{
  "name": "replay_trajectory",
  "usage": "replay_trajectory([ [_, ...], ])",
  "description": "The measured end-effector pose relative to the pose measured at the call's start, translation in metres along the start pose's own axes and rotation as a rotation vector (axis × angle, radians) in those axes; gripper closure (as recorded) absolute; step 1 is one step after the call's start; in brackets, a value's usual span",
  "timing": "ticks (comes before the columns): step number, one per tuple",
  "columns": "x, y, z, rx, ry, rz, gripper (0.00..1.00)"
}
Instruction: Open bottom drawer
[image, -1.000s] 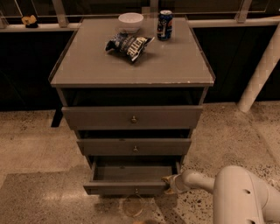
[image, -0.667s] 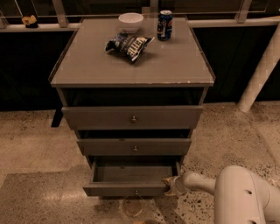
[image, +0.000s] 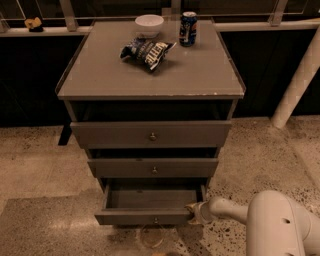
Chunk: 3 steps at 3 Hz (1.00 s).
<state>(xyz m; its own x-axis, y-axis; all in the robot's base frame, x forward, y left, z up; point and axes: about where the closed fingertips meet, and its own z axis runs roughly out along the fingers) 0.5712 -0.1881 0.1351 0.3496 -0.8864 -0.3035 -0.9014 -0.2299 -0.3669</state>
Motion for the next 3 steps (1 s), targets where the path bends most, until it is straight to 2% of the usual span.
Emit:
replay_trajectory([
  [3,-0.0049,0.007,-0.0029,0.002,-0.009,0.0,1.0],
])
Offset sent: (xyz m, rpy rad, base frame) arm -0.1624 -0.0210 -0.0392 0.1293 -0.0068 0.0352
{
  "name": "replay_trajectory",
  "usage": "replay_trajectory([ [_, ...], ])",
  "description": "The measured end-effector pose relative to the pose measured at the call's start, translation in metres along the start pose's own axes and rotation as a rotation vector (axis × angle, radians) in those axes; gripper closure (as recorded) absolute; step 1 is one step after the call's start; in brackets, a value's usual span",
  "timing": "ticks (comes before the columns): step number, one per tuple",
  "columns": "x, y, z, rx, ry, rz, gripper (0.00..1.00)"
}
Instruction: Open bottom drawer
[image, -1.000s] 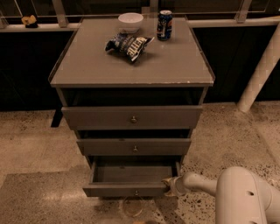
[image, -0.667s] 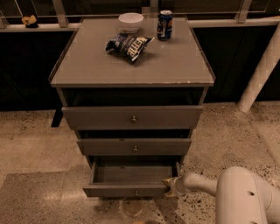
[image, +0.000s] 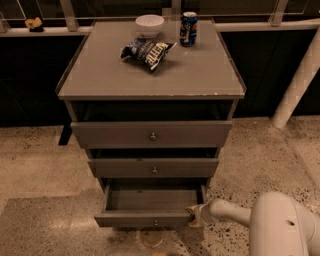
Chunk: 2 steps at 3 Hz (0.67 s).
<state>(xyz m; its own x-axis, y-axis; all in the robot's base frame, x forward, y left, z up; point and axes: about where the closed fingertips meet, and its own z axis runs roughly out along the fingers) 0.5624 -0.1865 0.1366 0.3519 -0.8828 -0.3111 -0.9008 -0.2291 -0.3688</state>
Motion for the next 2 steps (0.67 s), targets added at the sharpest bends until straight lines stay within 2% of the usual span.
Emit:
replay_trajectory([
  [1,-0.0033,0.0122,-0.001,-0.004,-0.004,0.007,1.0],
  [2,-0.0042,0.0112,-0.0031,-0.004,-0.004,0.007,1.0],
])
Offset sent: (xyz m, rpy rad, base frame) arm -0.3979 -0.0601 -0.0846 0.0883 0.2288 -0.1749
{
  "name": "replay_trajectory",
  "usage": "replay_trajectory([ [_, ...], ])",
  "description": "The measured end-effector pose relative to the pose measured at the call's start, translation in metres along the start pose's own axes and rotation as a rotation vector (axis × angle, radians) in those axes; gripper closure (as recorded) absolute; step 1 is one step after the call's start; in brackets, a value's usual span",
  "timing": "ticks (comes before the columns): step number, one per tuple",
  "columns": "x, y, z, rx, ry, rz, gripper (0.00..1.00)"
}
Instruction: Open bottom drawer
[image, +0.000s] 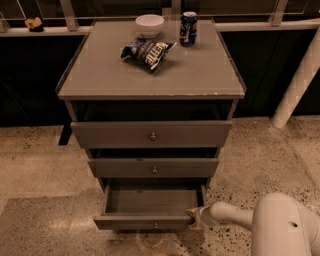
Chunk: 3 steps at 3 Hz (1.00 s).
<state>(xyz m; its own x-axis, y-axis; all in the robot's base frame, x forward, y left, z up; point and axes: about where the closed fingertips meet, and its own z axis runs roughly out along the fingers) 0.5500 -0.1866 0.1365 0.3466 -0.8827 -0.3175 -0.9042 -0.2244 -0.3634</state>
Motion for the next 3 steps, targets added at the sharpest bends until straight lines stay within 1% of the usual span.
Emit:
replay_trajectory([
  [1,-0.004,0.011,-0.003,-0.005,-0.001,0.01,1.0],
  [2,-0.004,0.011,-0.003,-0.005,-0.001,0.01,1.0],
  [3,-0.008,0.023,-0.002,-0.002,-0.014,-0.011,1.0],
])
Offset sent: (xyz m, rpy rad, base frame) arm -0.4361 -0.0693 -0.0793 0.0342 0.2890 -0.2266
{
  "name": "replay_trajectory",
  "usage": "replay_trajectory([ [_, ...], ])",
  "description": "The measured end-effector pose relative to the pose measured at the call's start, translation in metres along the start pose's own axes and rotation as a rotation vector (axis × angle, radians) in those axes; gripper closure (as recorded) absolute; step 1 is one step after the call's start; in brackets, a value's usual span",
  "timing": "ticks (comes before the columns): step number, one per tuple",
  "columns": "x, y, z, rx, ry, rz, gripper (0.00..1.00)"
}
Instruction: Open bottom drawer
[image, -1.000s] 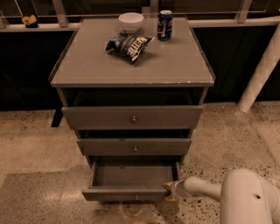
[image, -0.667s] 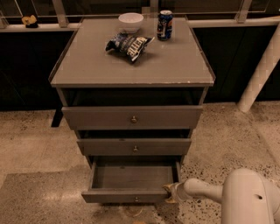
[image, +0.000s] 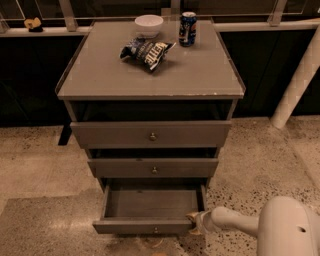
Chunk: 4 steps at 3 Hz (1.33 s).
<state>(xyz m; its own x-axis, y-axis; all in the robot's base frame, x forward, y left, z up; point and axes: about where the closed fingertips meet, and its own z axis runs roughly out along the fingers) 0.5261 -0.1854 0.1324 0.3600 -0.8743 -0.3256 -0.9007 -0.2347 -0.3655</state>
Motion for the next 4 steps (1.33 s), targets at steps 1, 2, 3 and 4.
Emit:
replay_trajectory([
  [1,-0.001,-0.001,-0.003,0.0,0.0,0.0,1.0],
  [2,-0.005,0.012,-0.003,-0.002,-0.005,-0.007,1.0],
  [3,-0.006,0.011,-0.006,-0.002,-0.005,-0.007,1.0],
  [4,-0.009,0.023,-0.007,-0.007,-0.009,-0.002,1.0],
])
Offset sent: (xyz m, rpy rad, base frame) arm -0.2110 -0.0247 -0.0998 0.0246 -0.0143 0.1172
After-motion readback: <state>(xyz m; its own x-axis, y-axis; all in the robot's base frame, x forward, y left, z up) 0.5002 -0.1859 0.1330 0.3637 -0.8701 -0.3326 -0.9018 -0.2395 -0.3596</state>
